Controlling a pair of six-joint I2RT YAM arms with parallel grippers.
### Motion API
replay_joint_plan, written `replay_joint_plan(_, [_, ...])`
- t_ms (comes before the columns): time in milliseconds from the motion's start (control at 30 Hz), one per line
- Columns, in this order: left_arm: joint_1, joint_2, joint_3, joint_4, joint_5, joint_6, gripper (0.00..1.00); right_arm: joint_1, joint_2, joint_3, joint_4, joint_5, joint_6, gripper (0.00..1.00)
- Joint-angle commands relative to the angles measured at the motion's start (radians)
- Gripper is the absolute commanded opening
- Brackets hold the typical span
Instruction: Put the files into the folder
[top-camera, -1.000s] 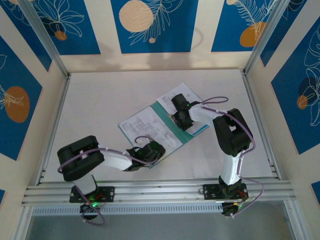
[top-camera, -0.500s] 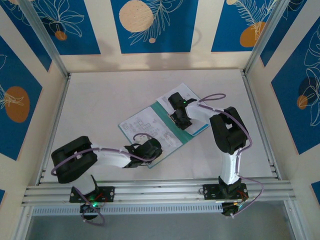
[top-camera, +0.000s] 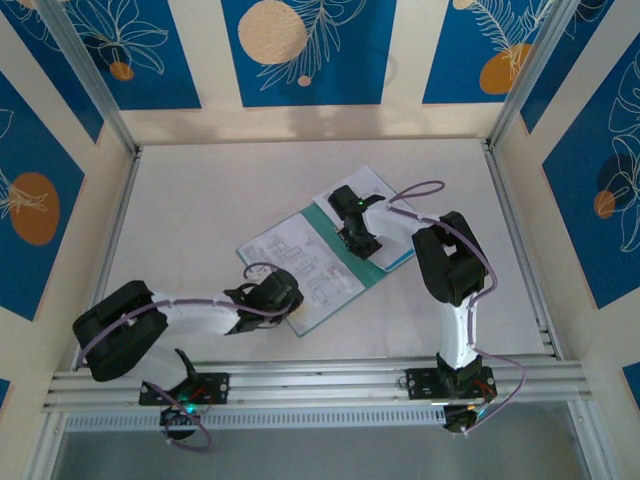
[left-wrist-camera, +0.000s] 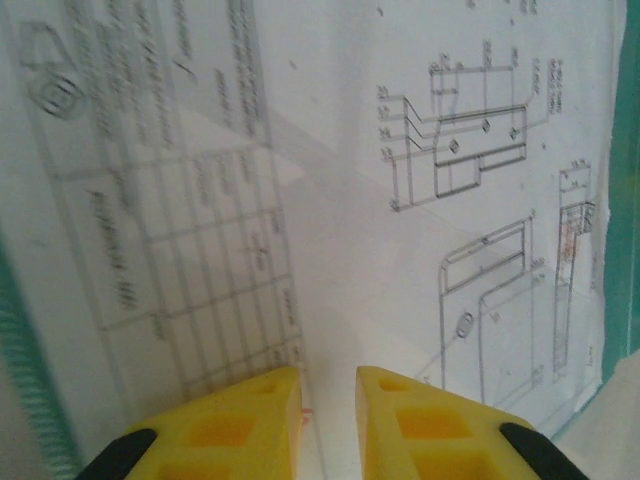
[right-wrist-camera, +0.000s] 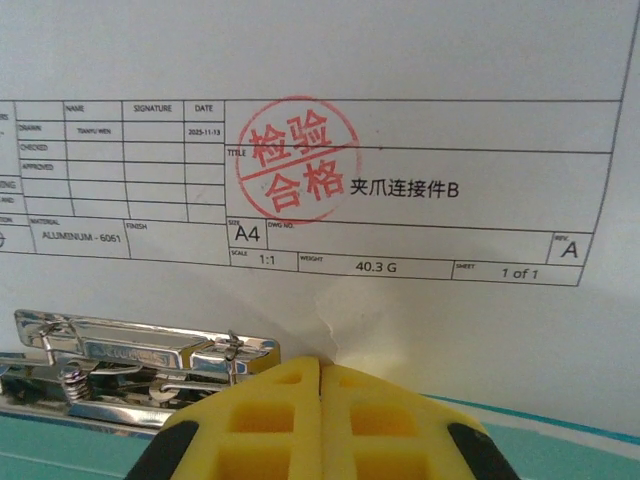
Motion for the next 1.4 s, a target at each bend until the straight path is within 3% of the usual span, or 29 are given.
replay_joint_plan(0, [0.025,-0.041,-0.018,-0.098,0.013,0.055,0.22,-0.014,0.334,-0.146,-0.171,-0.04,-0.027,0.0])
replay_joint_plan(267, [0.075,-0.02,-0.021,-0.103,0.068,0.099,0.25,0.008,0.333,-0.104,-0.185,-0.031,-0.069,0.0])
replay_joint_plan(667, [0.105,0.159,-0.004,0.089,0.163,0.121,0.24,0.002,0.362,-0.095,-0.158,-0.125,-0.132,0.0])
replay_joint_plan(1033, [0.105,0.096,-0.001,0.0,0.133,0.139,0.24,-0.071,0.391,-0.045,-0.177,-0.16,-0.19,0.0])
replay_joint_plan(1367, [0.103,0.015,0.074,-0.085,0.131,0.185,0.25,-0.043,0.401,-0.067,-0.158,-0.204,-0.19,0.0])
